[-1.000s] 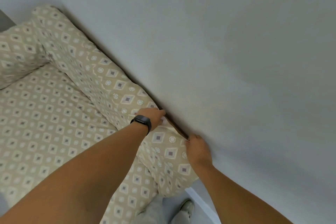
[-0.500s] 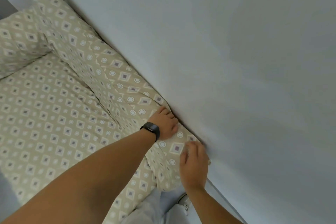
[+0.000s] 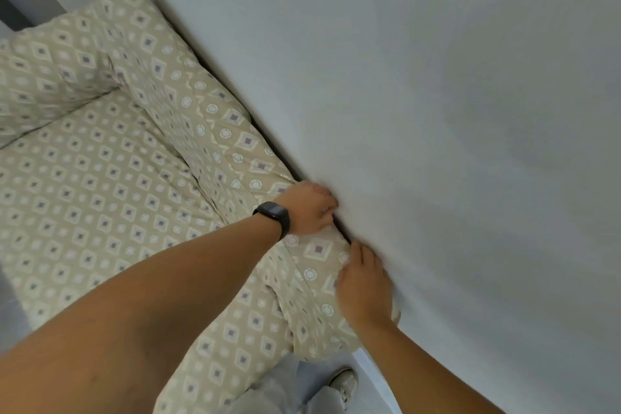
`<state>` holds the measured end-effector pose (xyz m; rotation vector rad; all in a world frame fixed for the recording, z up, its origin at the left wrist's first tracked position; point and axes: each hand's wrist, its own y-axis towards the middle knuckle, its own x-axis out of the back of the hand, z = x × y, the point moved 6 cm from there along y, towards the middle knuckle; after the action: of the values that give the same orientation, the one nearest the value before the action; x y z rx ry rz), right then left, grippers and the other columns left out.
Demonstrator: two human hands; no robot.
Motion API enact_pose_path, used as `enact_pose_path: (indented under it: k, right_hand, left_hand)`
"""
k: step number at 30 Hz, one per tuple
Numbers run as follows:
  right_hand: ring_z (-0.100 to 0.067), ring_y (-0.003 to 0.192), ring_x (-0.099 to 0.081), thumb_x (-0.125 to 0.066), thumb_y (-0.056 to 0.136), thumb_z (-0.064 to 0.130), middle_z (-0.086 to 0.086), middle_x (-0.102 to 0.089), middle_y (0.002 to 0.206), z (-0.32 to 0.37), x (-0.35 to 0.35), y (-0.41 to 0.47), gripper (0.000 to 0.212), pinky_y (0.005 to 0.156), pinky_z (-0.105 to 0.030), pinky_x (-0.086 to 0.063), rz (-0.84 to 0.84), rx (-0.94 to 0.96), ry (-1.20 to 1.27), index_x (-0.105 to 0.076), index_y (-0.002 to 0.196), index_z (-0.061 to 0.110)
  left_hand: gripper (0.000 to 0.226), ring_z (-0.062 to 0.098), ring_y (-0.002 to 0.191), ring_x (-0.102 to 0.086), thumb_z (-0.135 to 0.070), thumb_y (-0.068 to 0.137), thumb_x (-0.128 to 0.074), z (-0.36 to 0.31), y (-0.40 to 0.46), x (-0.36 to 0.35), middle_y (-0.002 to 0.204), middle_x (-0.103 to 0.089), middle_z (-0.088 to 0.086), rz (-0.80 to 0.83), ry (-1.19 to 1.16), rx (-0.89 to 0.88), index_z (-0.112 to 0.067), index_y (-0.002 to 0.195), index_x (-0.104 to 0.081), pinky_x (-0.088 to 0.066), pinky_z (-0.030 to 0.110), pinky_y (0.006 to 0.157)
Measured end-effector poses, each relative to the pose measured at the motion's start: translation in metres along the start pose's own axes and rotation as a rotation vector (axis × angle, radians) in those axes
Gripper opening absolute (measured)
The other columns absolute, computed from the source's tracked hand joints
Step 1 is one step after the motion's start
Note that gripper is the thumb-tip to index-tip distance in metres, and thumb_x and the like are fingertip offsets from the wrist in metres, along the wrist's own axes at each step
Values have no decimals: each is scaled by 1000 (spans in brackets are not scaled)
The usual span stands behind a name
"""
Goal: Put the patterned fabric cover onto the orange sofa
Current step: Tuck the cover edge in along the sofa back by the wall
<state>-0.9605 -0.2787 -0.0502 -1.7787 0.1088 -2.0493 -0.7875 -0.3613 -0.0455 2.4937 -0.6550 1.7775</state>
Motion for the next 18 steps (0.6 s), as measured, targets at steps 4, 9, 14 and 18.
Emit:
enact_pose_path:
  k: [4, 9, 14, 18]
  right_hand:
    - [-23, 137, -45, -51, 98, 28, -6, -46, 150, 86, 22, 45, 58, 112, -38, -42, -53, 242, 107, -38, 152, 16]
    - [-27, 147, -27, -41, 100, 45, -7, -28, 160, 175, -3, 109, 66, 120, -40, -29, -22, 346, 122, -22, 158, 17]
    - [-25, 117, -58, -36, 81, 84, -3, -57, 133, 195, -22, 169, 91, 95, -43, -49, -140, 100, 126, -35, 149, 24]
    - [-24, 105, -65, -32, 78, 87, 2, -63, 121, 191, -22, 169, 87, 80, -41, -52, -154, 68, 102, -38, 143, 29]
  left_hand:
    - [37, 26, 110, -58, -34, 91, -50, 82, -27, 52, 117, -65, 1, -124, 179, 144, -21, 122, -66, -43, 39, 98]
    - [48, 20, 136, -38, -46, 98, -32, 197, -23, 58, 139, -53, -6, -41, 243, 326, -29, 138, -54, -26, 40, 116]
    - [61, 16, 114, -51, -52, 92, -16, 229, 10, 37, 102, -69, -15, -125, 344, 296, -31, 103, -73, -24, 41, 113]
    - [61, 13, 103, -57, -56, 92, -19, 236, 20, 42, 99, -69, -14, -107, 214, 187, -30, 100, -74, -24, 37, 118]
